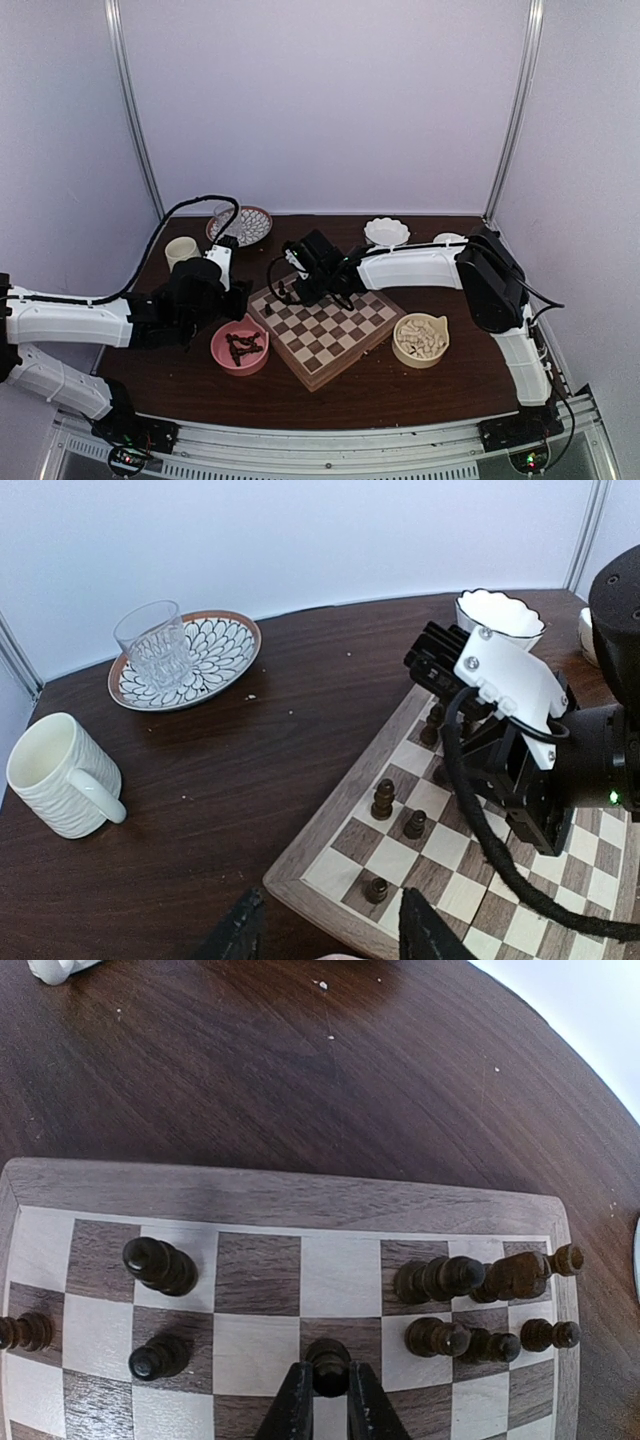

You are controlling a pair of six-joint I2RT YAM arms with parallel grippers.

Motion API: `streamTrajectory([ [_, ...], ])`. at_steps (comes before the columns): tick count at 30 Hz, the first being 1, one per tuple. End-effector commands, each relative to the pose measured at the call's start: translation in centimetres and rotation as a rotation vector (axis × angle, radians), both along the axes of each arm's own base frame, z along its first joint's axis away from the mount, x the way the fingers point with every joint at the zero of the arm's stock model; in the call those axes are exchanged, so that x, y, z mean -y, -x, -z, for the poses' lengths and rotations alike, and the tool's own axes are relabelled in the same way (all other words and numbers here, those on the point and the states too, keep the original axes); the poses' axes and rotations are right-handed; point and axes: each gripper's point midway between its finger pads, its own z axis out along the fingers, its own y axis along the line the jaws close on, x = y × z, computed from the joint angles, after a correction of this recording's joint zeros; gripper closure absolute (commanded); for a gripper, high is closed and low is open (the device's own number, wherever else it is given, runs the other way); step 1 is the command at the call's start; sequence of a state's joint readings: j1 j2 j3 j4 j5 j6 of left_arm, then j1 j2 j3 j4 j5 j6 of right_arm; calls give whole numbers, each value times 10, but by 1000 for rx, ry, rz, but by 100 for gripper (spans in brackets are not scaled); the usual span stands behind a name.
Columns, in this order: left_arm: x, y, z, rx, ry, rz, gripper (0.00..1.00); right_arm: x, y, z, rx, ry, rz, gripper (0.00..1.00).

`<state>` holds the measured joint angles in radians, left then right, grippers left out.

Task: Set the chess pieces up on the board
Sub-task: Place the pawn at e8.

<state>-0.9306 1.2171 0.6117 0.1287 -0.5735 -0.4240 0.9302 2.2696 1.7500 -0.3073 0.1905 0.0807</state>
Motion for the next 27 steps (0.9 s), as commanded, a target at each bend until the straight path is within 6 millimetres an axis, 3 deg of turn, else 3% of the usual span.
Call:
streamTrajectory([
  [1,5,-3,-16,26,24,-7,53,7,-8,-1,22,31,29,88],
  [27,7,-3,-17,23,13,0,53,0,-7,-2,12,12,7,77],
])
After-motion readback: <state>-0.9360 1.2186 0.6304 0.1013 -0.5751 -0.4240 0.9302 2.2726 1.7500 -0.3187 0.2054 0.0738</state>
